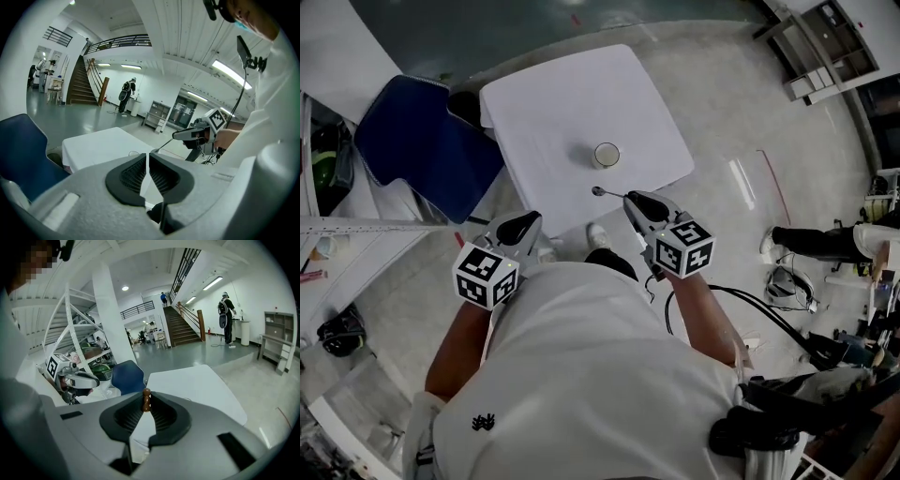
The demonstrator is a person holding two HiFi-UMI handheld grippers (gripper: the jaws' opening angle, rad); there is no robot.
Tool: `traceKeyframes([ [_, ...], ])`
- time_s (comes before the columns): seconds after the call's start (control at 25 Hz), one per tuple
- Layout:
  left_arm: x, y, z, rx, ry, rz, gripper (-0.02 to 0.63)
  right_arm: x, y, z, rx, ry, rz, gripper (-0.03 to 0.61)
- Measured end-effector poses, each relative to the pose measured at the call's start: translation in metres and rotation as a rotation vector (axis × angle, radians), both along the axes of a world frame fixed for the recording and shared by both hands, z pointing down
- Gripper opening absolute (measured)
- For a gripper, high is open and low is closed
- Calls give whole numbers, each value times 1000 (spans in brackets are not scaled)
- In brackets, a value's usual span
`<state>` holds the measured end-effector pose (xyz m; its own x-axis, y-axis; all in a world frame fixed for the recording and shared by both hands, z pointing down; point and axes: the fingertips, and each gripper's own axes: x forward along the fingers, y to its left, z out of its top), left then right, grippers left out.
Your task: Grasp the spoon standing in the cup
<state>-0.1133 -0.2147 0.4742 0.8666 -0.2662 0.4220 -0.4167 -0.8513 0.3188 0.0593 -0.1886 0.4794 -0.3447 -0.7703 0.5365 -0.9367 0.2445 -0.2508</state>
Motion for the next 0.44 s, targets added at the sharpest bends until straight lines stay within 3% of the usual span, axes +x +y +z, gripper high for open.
traceKeyframes([
  [0.44,38,-8,2,1,-24,-18,28,36,-14,4,2,-9,-31,49],
])
